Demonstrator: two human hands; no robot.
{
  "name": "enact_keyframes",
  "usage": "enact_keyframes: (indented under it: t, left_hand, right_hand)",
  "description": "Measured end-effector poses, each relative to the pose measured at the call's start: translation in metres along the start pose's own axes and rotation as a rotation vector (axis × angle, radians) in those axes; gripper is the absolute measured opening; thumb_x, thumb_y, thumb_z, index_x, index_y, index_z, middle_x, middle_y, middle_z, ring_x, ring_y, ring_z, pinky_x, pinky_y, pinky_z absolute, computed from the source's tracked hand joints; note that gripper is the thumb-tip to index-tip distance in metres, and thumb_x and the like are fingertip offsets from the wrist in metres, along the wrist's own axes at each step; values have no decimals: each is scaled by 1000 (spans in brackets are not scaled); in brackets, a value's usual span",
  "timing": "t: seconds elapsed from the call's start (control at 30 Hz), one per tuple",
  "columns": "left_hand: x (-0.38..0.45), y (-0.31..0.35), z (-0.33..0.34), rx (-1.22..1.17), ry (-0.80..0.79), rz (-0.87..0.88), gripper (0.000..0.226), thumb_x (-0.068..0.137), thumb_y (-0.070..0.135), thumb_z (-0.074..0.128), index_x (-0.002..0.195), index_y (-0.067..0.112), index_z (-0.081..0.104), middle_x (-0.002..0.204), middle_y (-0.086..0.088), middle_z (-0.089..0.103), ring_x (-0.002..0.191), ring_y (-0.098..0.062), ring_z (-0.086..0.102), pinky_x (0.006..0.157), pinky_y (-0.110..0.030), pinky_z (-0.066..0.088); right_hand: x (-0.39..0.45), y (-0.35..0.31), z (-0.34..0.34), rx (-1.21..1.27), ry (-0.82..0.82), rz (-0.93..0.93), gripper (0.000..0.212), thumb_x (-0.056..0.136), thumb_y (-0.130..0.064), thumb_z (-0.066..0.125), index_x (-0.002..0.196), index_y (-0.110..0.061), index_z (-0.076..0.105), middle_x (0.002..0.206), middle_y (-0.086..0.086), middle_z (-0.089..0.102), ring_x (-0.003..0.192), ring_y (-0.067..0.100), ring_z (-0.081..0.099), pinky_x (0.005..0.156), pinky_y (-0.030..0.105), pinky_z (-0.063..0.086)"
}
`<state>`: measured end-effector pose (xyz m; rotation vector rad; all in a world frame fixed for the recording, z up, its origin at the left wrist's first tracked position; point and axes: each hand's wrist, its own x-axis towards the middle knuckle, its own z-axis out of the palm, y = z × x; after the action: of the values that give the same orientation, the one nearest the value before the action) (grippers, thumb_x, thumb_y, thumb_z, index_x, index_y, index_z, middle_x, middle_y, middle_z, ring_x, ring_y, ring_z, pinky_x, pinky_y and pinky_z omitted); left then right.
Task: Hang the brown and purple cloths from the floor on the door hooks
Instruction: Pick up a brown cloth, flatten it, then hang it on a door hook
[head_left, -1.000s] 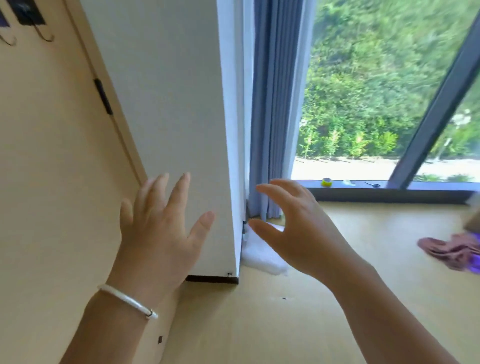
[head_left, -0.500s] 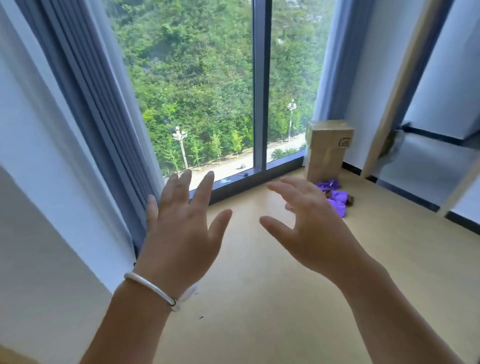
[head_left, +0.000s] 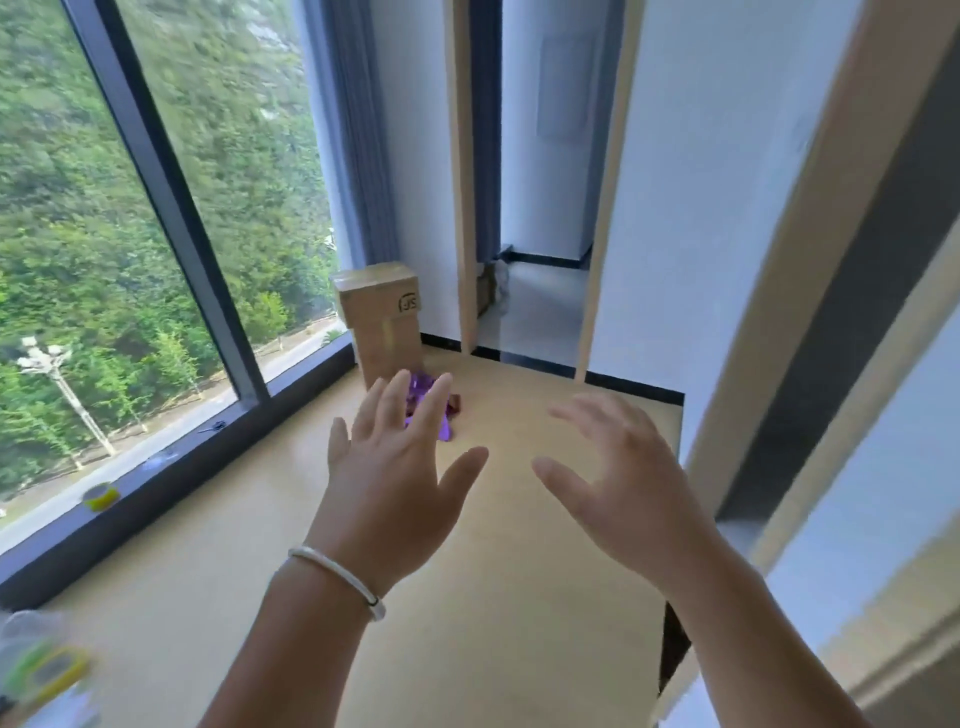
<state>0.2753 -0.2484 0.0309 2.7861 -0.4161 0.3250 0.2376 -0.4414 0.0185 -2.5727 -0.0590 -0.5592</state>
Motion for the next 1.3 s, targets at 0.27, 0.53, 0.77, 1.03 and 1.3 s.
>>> enact_keyframes:
  t: [0.27,0.53,0.77,1.03,1.3]
  left_hand:
    - [90,70,47,-51,-40,200,71,88,67,31,149,40,6,160,2,5,147,-18,-4,117,-50,11]
    - [209,97,112,-129,-106,282,67,90,63,34,148,41,8,159,4,4,146,-13,-5,117,-46,5]
    - [350,102,152,-236,-77,308,67,90,62,33,148,41,8,159,2,8,146,-14,-4,117,-46,6]
    - [481,97,183,-256,-79,322,67,90,62,32,149,40,9,159,0,8,147,-17,-2,118,-46,9]
    - [554,102,214,-273,-101,315,68,88,63,27,149,40,6,159,1,8,146,-16,-4,118,-46,9]
  right_hand:
    - [43,88,-32,-23,80,167,49,86,-46,57,130,-27,54,132,-10,49,123,8,41,105,29,35]
    - [126,157,-10,-45,123,254,47,87,-45,60,131,-31,52,133,-16,45,126,5,36,105,27,34]
    - [247,215,8,-114,122,282,47,87,-46,58,132,-34,50,132,-20,43,128,-2,27,98,17,25]
    - [362,264,32,-160,125,268,46,88,-47,57,131,-35,50,133,-20,43,130,-6,20,98,8,19]
    - [432,306,41,-185,110,278,45,88,-44,59,131,-33,51,135,-19,42,132,-1,25,105,17,25]
